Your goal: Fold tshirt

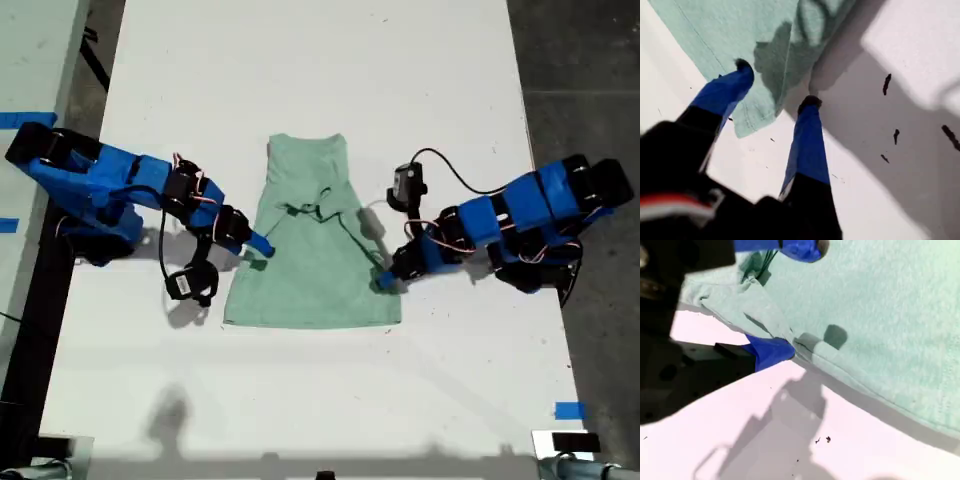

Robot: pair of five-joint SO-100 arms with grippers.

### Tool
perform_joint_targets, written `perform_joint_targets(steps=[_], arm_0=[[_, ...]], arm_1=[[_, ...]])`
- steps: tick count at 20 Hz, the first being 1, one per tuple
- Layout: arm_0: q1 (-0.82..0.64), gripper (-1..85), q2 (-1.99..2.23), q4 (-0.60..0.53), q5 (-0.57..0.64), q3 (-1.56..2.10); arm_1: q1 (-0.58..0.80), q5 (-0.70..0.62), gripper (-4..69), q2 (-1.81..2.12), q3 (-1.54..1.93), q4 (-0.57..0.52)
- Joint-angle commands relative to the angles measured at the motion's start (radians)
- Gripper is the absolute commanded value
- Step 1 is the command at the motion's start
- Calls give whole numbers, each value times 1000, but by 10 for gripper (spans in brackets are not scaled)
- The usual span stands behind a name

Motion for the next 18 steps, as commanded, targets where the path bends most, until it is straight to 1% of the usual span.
perform_joint_targets(steps=[1, 2, 4, 9, 11, 14, 15, 16, 18], arm_0=[[20, 267, 72, -18, -15, -11], [21, 267, 72, -18, -17, -11], [23, 267, 72, -18, -20, -11], [28, 264, 72, -18, -25, -12], [29, 264, 72, -18, -25, -12], [29, 264, 77, -18, -25, -12], [29, 264, 77, -18, -25, -12], [29, 264, 77, -18, -25, -12], [29, 264, 80, -18, -25, -12]], arm_1=[[-12, 2, 118, -20, -5, -52], [-14, 0, 58, -31, -5, -64], [-18, -9, -4, -41, 3, -92], [-34, -12, -6, -35, 6, -98], [-46, -12, -6, 15, -18, -28], [-55, -26, -5, 114, -163, 207], [-54, -37, -5, 115, -224, 250], [-48, -51, -5, 103, -272, 253], [-26, -80, -5, 35, -357, 206]])
